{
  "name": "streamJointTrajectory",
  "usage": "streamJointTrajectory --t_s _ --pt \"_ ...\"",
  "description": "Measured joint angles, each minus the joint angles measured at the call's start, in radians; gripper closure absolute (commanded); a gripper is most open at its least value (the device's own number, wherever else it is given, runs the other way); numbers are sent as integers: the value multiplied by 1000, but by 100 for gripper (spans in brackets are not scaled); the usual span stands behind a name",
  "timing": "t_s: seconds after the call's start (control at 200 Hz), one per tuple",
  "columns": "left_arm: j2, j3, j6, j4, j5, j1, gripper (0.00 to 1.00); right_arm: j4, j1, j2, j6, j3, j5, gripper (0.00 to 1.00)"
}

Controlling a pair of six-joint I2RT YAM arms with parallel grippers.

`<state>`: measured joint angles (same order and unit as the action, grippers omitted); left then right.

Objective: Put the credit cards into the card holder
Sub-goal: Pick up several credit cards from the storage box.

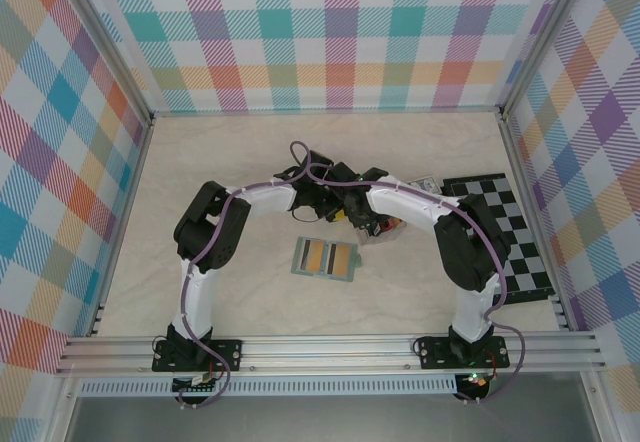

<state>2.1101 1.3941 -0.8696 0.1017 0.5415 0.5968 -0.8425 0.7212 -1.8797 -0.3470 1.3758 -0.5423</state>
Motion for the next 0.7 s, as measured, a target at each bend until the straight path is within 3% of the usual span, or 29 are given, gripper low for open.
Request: streamJointTrajectory --t_s 0.21,0.705 --pt "0 0 2 0 0 0 54 -1 0 0 5 0 -1 73" --pt "0 4 7 7 0 0 54 -13 1 17 12 1 4 87"
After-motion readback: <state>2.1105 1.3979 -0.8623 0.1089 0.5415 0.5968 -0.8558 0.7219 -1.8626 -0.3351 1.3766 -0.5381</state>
